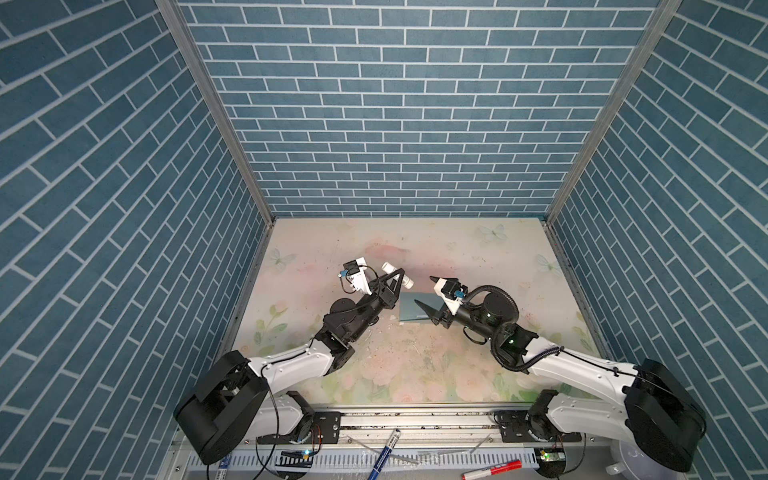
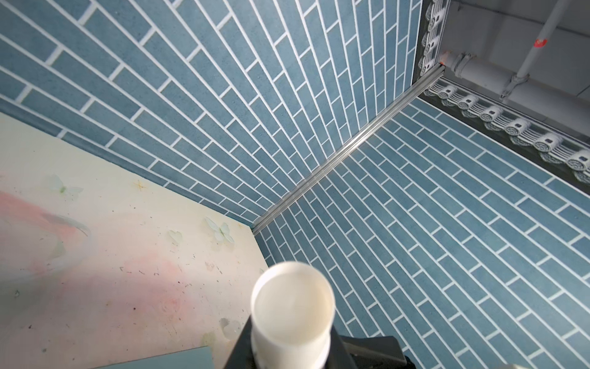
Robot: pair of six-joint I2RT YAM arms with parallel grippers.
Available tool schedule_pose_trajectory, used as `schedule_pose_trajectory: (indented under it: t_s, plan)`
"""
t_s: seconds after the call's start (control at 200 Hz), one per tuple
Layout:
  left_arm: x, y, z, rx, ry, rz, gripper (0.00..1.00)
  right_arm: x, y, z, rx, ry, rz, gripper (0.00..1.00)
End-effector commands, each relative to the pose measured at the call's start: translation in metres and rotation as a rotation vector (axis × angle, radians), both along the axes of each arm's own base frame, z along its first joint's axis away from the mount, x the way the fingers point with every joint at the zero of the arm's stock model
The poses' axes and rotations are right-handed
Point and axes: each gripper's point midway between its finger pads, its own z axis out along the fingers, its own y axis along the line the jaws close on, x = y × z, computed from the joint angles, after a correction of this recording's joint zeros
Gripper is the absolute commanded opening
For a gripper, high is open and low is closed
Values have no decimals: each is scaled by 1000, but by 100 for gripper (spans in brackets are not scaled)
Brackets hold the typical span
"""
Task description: Place the letter into the envelope and seal it
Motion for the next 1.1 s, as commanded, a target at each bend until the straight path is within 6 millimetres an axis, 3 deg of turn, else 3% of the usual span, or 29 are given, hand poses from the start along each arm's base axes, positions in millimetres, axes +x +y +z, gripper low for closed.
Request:
schedule_pose_trajectory:
  t_s: [0.0, 0.63, 1.095]
  plan:
    - [0, 3, 7, -107, 29, -2, 0, 1, -1, 33, 80, -216, -39, 73]
    - [-2, 0, 10, -143, 52, -35, 0, 5, 29, 25, 88, -281, -2, 44]
    - [-3, -4, 11, -134, 47, -55, 0, 8, 35, 26, 94, -290, -2, 36]
